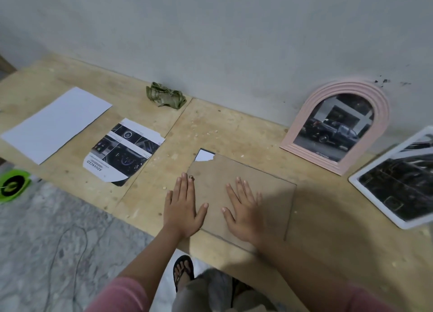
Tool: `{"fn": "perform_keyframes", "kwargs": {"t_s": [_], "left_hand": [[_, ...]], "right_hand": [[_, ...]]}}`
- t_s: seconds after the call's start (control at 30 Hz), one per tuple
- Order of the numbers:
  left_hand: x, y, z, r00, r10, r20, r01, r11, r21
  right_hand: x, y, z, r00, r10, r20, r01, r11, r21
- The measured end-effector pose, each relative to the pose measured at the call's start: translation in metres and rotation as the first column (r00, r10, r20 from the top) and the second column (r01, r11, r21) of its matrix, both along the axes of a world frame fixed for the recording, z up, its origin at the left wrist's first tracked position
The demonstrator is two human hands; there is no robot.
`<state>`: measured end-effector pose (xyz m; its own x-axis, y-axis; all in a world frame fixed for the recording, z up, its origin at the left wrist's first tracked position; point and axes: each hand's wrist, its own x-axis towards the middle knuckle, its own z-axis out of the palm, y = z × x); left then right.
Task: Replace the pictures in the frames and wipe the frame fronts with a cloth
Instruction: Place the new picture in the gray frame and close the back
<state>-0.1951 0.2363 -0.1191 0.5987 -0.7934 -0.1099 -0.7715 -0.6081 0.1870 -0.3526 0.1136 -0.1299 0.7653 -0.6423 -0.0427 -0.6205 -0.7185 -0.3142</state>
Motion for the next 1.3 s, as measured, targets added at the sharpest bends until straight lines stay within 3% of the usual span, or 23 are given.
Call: {"fn": "perform_keyframes", "kwargs": {"t_s": [0.17, 0.27, 0.4, 0.5, 0.57, 0.83, 1.03, 1.13, 1.3], "left_hand": [[-0.002, 0.001, 0.004, 0.998, 0.001, -0.068, 0.000, 1.000, 0.014], [0.000, 0.002, 0.011, 0.991, -0.002, -0.134, -0.002, 1.000, -0.031], [0.008, -0.007, 0.024, 0.959, 0.086, -0.269, -0.126, 0.982, -0.138], [0.012, -0.014, 0.034, 0.939, 0.167, -0.299, -0.228, 0.956, -0.183], [0.015, -0.019, 0.039, 0.915, 0.244, -0.323, -0.293, 0.949, -0.113], [0.020, -0.033, 0.051, 0.825, 0.370, -0.427, -0.392, 0.919, 0.040], [0.031, -0.034, 0.055, 0.739, 0.419, -0.528, -0.431, 0.896, 0.108], [0.041, -0.035, 0.053, 0.695, 0.424, -0.580, -0.483, 0.874, 0.060], [0.056, -0.042, 0.074, 0.532, 0.324, -0.782, -0.564, 0.825, -0.042]], "right_hand": [[-0.003, -0.001, 0.006, 0.996, -0.017, 0.089, 0.016, 1.000, 0.013], [-0.012, 0.001, 0.006, 0.963, -0.201, 0.179, 0.202, 0.979, 0.013], [-0.037, 0.010, 0.014, 0.796, -0.555, 0.242, 0.561, 0.826, 0.050], [-0.048, 0.020, 0.021, 0.670, -0.725, 0.158, 0.720, 0.687, 0.095], [-0.051, 0.027, 0.024, 0.603, -0.793, 0.089, 0.781, 0.609, 0.135], [-0.047, 0.040, 0.036, 0.586, -0.809, -0.043, 0.798, 0.567, 0.204], [-0.036, 0.044, 0.040, 0.515, -0.857, -0.027, 0.842, 0.501, 0.199], [-0.034, 0.044, 0.043, 0.504, -0.863, -0.033, 0.845, 0.485, 0.224], [-0.039, 0.044, 0.042, 0.516, -0.856, -0.048, 0.830, 0.485, 0.274]]}}
